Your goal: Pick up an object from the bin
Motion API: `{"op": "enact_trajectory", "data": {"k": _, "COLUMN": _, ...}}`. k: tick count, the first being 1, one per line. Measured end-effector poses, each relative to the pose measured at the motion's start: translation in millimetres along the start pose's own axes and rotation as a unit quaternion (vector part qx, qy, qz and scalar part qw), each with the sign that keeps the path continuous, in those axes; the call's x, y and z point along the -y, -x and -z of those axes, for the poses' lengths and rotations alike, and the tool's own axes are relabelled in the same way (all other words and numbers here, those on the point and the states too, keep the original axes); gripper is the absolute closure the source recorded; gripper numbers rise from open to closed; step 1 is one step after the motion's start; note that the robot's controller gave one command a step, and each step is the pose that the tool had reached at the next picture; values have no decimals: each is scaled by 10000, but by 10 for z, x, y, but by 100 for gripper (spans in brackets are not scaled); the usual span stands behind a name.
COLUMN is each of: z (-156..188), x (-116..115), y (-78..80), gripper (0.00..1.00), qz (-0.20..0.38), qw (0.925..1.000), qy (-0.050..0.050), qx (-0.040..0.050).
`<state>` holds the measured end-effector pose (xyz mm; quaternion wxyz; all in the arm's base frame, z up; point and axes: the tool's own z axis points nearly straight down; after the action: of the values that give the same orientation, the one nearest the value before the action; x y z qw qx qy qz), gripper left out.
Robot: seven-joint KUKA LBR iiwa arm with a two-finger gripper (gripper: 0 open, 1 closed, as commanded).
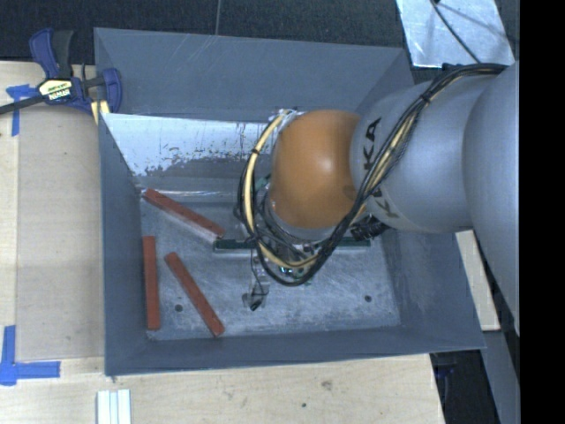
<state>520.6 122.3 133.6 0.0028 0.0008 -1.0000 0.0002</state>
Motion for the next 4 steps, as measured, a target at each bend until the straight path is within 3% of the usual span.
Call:
{"op": "enact_trajectory", "data": {"k": 1, "z": -645, "x": 24, "y": 619, "gripper": 0, "qz": -876, "qw": 9961, "qy": 7, "qx": 40}}
{"op": "enact_trajectory", "data": {"k": 2, "z": -311, "x": -181, "y": 607, "gripper": 0, "qz": -671, "qw": 9977, "qy": 15, "qx": 65}}
{"op": "enact_trajectory", "data": {"k": 3, "z": -270, "x": -80, "y": 546, "gripper": 0, "qz": -1421, "qw": 9898, "qy": 7, "qx": 35}}
{"op": "enact_trajectory", "data": {"k": 4, "z": -640, "x": -101, "y": 495, "gripper": 0, "qz": -2072, "qw": 9783, "qy": 5, "qx": 23}}
